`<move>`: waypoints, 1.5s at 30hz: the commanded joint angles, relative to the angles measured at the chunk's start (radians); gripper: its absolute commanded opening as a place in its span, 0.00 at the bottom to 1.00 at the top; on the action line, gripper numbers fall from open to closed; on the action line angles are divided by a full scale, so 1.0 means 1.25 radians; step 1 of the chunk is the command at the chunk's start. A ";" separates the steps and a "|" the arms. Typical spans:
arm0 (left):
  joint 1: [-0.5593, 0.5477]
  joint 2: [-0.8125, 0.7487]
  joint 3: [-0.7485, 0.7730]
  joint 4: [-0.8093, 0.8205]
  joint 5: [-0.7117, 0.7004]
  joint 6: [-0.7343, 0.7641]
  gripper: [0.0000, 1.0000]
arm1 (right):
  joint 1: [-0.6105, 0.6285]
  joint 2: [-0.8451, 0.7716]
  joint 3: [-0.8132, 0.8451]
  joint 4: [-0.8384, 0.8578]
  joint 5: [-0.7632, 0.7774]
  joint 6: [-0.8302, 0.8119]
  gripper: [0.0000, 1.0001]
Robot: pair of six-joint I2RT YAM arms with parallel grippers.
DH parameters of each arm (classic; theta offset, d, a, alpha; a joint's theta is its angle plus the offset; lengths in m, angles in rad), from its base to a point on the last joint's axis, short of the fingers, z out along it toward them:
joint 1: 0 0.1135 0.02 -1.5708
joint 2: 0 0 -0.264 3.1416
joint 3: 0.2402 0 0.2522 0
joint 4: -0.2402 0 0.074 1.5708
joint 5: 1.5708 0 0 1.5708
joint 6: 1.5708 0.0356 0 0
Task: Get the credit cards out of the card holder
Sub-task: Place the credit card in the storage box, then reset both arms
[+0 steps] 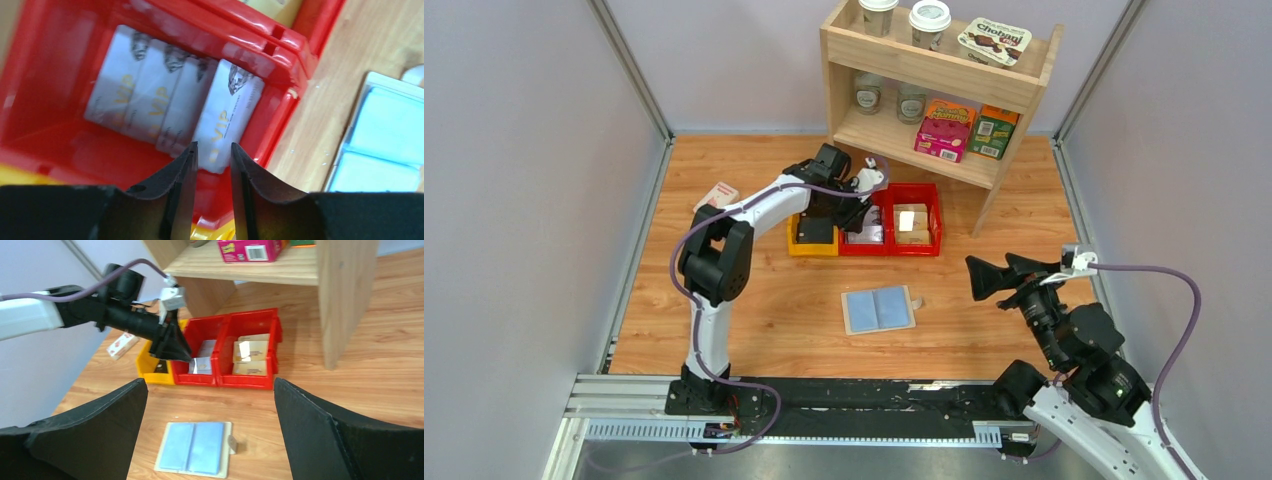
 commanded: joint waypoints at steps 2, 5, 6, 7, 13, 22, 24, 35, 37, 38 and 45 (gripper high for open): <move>0.006 -0.182 -0.018 0.099 -0.149 -0.058 0.41 | -0.001 -0.006 0.073 -0.070 0.134 -0.071 1.00; 0.011 -0.275 -0.045 0.119 -0.311 -0.135 0.50 | -0.001 -0.006 0.100 -0.100 0.184 -0.105 1.00; 0.017 -0.294 -0.052 0.126 -0.351 -0.181 0.57 | -0.001 -0.009 0.110 -0.110 0.204 -0.117 1.00; 0.023 -0.338 -0.069 0.126 -0.429 -0.204 0.59 | -0.001 -0.009 0.116 -0.120 0.222 -0.128 1.00; 0.083 -0.595 -0.198 0.021 -0.695 -0.416 0.72 | -0.001 -0.032 0.144 -0.146 0.356 -0.201 1.00; 0.083 -1.159 -0.522 -0.047 -0.971 -0.501 0.81 | -0.001 -0.059 0.095 -0.071 0.507 -0.265 1.00; 0.083 -1.268 -0.567 -0.059 -0.999 -0.488 0.81 | -0.001 -0.058 0.083 -0.055 0.533 -0.274 1.00; 0.083 -1.645 -0.731 -0.003 -1.057 -0.442 0.81 | -0.001 -0.125 0.007 0.031 0.593 -0.328 1.00; 0.083 -1.682 -0.741 0.008 -1.069 -0.441 0.81 | -0.001 -0.149 -0.011 0.049 0.586 -0.342 1.00; 0.083 -1.677 -0.738 0.005 -1.088 -0.446 0.81 | -0.001 -0.182 -0.021 0.060 0.588 -0.348 1.00; 0.084 -1.678 -0.745 0.018 -1.131 -0.414 0.79 | -0.001 -0.193 -0.035 0.082 0.598 -0.361 1.00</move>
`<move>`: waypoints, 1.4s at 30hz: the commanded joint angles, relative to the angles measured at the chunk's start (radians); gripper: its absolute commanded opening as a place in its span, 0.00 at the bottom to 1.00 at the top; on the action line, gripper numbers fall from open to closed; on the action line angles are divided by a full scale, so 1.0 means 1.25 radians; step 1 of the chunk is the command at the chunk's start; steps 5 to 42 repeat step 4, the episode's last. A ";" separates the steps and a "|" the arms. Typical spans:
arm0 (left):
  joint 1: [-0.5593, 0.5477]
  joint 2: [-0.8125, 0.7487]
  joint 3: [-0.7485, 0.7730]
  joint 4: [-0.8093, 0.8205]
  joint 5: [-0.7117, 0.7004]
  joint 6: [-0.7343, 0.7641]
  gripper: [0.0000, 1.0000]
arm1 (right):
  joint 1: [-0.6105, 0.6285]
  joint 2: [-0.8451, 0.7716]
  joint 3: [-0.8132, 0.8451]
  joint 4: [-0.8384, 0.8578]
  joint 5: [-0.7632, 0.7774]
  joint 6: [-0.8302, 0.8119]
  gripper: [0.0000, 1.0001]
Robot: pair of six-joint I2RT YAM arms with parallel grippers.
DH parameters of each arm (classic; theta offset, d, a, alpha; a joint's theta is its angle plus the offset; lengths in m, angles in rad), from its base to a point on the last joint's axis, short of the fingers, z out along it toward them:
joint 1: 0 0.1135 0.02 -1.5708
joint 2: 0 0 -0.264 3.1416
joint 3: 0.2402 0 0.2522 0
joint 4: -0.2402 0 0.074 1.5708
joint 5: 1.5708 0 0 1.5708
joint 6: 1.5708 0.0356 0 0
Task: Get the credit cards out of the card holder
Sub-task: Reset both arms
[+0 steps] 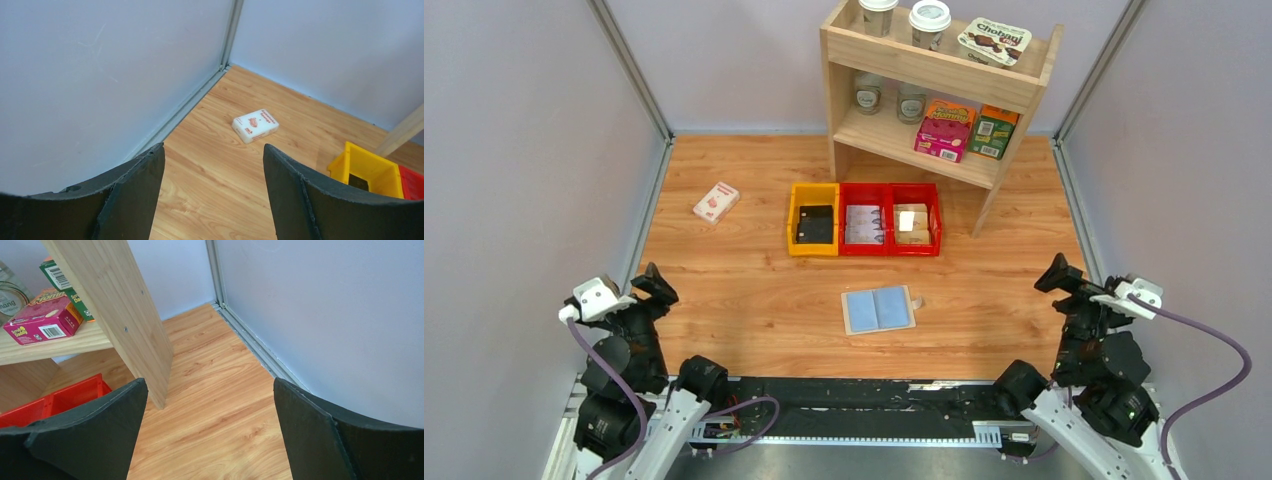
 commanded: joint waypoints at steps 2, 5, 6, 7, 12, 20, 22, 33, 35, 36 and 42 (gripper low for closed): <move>0.002 -0.034 -0.017 0.042 -0.048 0.045 0.79 | 0.000 -0.046 -0.006 0.054 0.017 -0.027 1.00; 0.002 -0.034 -0.021 0.037 -0.067 0.036 0.80 | 0.000 -0.047 -0.006 0.054 0.011 -0.030 1.00; 0.002 -0.034 -0.021 0.037 -0.067 0.036 0.80 | 0.000 -0.047 -0.006 0.054 0.011 -0.030 1.00; 0.002 -0.034 -0.021 0.037 -0.067 0.036 0.80 | 0.000 -0.047 -0.006 0.054 0.011 -0.030 1.00; 0.002 -0.034 -0.021 0.037 -0.067 0.036 0.80 | 0.000 -0.047 -0.006 0.054 0.011 -0.030 1.00; 0.002 -0.034 -0.021 0.037 -0.067 0.036 0.80 | 0.000 -0.047 -0.006 0.054 0.011 -0.030 1.00; 0.002 -0.034 -0.021 0.037 -0.067 0.036 0.80 | 0.000 -0.047 -0.006 0.054 0.011 -0.030 1.00; 0.002 -0.034 -0.021 0.037 -0.067 0.036 0.80 | 0.000 -0.047 -0.006 0.054 0.011 -0.030 1.00; 0.002 -0.034 -0.021 0.037 -0.067 0.036 0.80 | 0.000 -0.047 -0.006 0.054 0.011 -0.030 1.00; 0.002 -0.034 -0.021 0.037 -0.067 0.036 0.80 | 0.000 -0.047 -0.006 0.054 0.011 -0.030 1.00; 0.002 -0.034 -0.021 0.037 -0.067 0.036 0.80 | 0.000 -0.047 -0.006 0.054 0.011 -0.030 1.00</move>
